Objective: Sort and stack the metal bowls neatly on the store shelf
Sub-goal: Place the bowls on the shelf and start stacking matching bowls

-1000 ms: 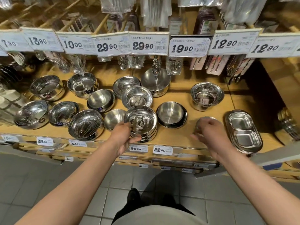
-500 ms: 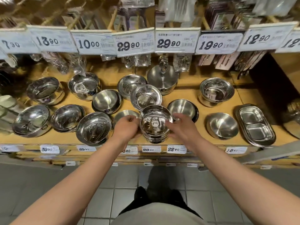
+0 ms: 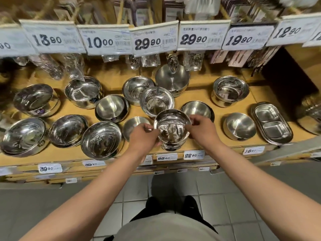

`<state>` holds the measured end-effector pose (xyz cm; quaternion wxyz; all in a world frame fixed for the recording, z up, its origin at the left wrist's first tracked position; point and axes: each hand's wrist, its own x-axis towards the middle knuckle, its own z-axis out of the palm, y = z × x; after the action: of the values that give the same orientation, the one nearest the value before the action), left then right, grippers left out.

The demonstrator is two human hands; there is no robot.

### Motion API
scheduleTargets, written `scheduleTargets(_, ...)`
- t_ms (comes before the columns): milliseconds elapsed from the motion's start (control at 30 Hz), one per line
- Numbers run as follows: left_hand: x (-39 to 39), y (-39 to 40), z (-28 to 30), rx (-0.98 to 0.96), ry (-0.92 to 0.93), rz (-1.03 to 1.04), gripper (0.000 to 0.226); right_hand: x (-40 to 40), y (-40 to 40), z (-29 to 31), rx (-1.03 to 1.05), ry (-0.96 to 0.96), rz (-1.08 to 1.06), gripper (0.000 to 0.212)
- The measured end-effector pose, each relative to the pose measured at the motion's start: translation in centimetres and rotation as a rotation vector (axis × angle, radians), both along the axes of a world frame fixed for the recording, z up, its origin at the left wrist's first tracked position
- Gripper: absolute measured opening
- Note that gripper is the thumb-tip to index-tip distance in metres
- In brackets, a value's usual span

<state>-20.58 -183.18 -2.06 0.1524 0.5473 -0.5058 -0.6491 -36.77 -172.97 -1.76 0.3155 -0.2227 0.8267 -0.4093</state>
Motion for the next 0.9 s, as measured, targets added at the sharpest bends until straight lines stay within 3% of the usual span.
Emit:
scheduleTargets(367, 0.0, -0.5, -0.8, -0.006, 0.001, -0.031, 0.004, -0.2, 0.3, -0.9, -0.025, -0.019, 0.037, 0.037)
scheduleTargets(567, -0.4, -0.1, -0.5, -0.042, -0.016, -0.001, 0.002, -0.6, 0.5, -0.6, -0.021, 0.109, 0.135, 0.039)
scheduleTargets(733, -0.5, 0.7, 0.2, -0.046, -0.023, 0.025, 0.004, -0.9, 0.2, -0.2, -0.018, 0.136, 0.206, 0.038)
scheduleTargets(900, -0.5, 1.5, 1.0, -0.033, -0.034, 0.042, 0.014, -1.6, 0.1, -0.1, -0.034, 0.032, 0.268, 0.043)
